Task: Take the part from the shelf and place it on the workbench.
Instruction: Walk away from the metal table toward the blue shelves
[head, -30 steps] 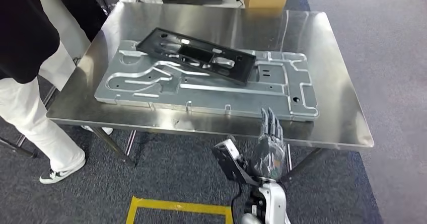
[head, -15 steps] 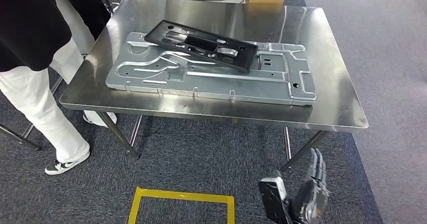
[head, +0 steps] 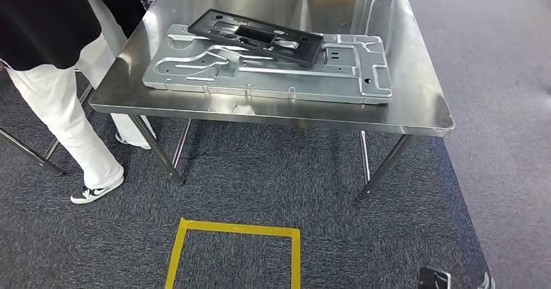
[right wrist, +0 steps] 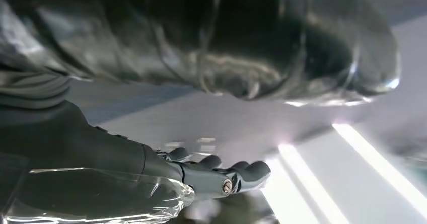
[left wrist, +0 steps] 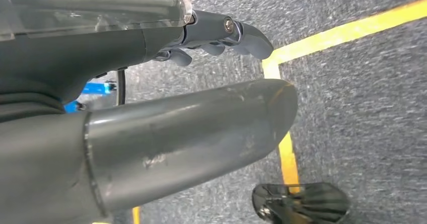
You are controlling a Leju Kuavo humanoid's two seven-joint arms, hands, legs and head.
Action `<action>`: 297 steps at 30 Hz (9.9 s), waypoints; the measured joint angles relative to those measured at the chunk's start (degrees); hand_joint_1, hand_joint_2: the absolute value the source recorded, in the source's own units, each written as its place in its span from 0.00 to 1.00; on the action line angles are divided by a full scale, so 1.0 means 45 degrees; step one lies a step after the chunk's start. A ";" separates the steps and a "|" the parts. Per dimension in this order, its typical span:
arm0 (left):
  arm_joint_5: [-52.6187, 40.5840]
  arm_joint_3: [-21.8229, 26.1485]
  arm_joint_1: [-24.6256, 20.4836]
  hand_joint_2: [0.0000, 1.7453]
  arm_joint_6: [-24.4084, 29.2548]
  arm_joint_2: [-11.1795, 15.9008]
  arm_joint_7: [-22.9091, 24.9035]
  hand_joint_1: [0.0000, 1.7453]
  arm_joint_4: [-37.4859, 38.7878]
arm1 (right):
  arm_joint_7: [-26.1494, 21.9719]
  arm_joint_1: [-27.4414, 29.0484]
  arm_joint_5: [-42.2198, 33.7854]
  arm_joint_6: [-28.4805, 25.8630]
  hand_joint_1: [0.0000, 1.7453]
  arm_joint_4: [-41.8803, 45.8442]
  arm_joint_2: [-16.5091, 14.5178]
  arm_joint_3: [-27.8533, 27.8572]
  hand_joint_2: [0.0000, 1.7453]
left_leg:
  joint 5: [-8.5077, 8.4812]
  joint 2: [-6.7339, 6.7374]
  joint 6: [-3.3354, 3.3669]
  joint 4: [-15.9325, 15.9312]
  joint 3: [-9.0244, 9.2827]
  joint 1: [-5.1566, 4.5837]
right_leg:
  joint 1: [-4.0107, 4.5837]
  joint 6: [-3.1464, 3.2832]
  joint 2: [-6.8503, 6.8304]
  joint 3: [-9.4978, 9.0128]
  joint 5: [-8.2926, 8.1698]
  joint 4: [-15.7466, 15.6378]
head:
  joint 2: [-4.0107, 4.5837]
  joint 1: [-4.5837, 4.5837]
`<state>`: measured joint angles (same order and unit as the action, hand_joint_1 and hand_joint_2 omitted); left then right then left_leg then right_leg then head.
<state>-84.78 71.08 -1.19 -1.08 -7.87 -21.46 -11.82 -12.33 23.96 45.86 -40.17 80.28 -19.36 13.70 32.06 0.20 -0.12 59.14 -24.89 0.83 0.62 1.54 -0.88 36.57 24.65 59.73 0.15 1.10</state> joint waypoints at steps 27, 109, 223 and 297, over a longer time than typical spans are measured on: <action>0.0433 0.0737 -0.0631 0.00 0.0625 0.0242 0.0024 0.00 -0.0005 | 0.2198 -0.4015 0.0823 0.3664 0.00 -1.2664 0.0291 0.7932 0.00 | -0.0374 0.0062 -0.0045 0.2815 -0.2603 0.0036 | 0.0037 0.0134 0.0040 -0.1295 0.0690 -0.0688 | 0.0000 -0.0021; 0.1049 0.1388 -0.0523 0.00 0.0868 0.0193 0.0378 0.00 -0.0015 | 0.2979 -0.4854 0.3138 0.5450 0.00 -1.4568 0.1059 1.0239 0.00 | -0.1022 -0.1453 0.0475 -0.0327 -0.1425 -0.0228 | 0.0409 0.0685 0.1214 -0.1539 0.0942 -0.0470 | 0.0000 -0.0154; 0.0938 0.1171 -0.0890 0.00 0.0896 0.0929 0.0043 0.00 -0.0015 | 0.3371 -0.5899 0.4500 0.7101 0.00 -1.5274 0.1587 1.0526 0.00 | -0.1206 -0.0226 0.0463 -0.0579 -0.1448 -0.0079 | -0.0215 -0.0369 0.0115 -0.0215 0.2975 0.2774 | 0.0000 -0.0216; 0.0958 0.1092 -0.0775 0.00 0.0903 0.0982 0.0137 0.00 -0.0015 | 0.3375 -0.5964 0.4709 0.7275 0.00 -1.5349 0.1503 1.0554 0.00 | -0.0513 -0.0620 -0.0267 0.0864 -0.2264 0.0007 | -0.0314 0.0128 0.0329 -0.1318 0.0926 -0.0292 | 0.0000 -0.0233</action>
<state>-80.47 76.00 -4.68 2.98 -3.45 -20.84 -11.89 2.86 -2.88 67.05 -7.44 11.21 -12.60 61.19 29.76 -2.59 -1.32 63.03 -35.08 0.86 -0.80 2.12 0.60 30.64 28.81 58.42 0.15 0.05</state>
